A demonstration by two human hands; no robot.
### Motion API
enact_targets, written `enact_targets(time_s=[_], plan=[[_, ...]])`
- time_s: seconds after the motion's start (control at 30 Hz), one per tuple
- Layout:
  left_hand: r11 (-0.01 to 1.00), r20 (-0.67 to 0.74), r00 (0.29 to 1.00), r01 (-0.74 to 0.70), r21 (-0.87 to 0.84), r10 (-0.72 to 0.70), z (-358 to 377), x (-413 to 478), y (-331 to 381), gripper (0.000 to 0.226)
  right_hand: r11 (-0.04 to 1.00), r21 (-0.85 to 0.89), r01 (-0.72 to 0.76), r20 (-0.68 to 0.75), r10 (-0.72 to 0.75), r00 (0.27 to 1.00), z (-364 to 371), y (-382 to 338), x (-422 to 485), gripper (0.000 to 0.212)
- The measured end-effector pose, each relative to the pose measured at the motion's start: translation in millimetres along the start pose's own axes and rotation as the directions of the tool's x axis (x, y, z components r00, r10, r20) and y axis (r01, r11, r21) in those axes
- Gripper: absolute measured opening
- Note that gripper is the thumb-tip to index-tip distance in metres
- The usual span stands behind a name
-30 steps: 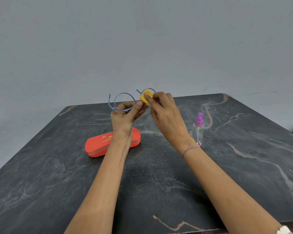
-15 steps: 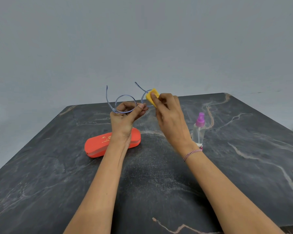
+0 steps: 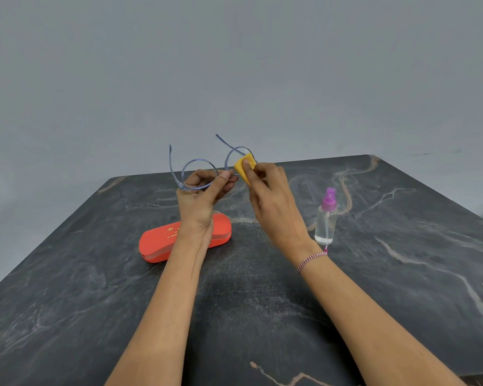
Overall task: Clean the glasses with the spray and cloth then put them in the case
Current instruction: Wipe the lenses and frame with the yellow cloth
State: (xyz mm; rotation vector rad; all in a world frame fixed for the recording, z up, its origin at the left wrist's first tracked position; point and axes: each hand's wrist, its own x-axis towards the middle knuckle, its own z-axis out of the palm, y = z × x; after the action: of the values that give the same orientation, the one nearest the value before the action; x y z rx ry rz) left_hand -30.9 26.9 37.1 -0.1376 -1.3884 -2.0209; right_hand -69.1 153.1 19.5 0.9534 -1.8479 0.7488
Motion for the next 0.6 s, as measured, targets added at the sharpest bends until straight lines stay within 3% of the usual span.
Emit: enact_targets(time_s=[0.17,0.4,0.6], plan=[[1.000,-0.024,1.000,-0.008,0.010,0.008,-1.8,1.5,-0.7,0.033,0.999,0.013,0.049,0.077,-0.050,0.996,2.2,-4.4,-1.6,0.053],[1.000,0.029,0.999,0.025,0.003,-0.025,0.6,-1.1,-2.0,0.019,1.000,-0.014,-0.010,-0.006,0.010,1.000,-4.0,7.3,2.3,0.050],[0.999,0.017,1.000,0.011,0.044,-0.012,-3.9,0.5,-3.5,0.033,0.997,0.000,0.083,0.094,-0.083,0.992,2.0,-2.5,-2.4,0.056]])
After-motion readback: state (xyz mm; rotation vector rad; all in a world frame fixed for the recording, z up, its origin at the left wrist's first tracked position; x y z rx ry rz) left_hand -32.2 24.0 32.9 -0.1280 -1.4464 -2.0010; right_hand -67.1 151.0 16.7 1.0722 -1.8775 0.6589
